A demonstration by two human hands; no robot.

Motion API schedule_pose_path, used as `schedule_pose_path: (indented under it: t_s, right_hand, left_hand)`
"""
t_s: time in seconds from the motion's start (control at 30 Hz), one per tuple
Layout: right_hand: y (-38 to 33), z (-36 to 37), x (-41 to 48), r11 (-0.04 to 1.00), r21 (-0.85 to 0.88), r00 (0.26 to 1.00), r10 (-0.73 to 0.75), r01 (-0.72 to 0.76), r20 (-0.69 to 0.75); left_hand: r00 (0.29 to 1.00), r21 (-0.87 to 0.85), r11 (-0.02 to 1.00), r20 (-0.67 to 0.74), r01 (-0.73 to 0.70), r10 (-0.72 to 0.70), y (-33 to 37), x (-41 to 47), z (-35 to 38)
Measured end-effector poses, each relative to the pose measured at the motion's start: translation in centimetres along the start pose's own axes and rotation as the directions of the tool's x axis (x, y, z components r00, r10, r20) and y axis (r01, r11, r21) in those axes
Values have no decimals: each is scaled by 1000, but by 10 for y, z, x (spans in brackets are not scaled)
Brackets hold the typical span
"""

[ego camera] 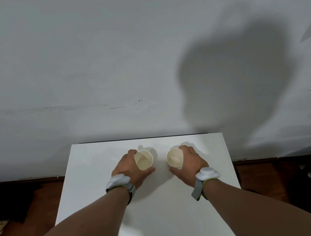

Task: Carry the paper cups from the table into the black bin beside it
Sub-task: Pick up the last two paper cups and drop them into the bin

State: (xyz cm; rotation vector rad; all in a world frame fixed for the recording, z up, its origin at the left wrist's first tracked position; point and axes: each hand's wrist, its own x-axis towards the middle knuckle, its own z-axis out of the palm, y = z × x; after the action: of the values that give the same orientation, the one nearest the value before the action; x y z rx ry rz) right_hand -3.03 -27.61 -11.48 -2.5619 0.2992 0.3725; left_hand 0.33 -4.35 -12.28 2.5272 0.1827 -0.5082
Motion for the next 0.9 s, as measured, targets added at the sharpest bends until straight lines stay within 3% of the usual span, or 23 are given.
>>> schedule_pose_path:
  t_s: [0.9]
  right_hand:
    - [57,-39,-18,999,26,996,46,-44,-76]
  left_hand:
    - [997,72,995,25,-74,72,72,-28,15]
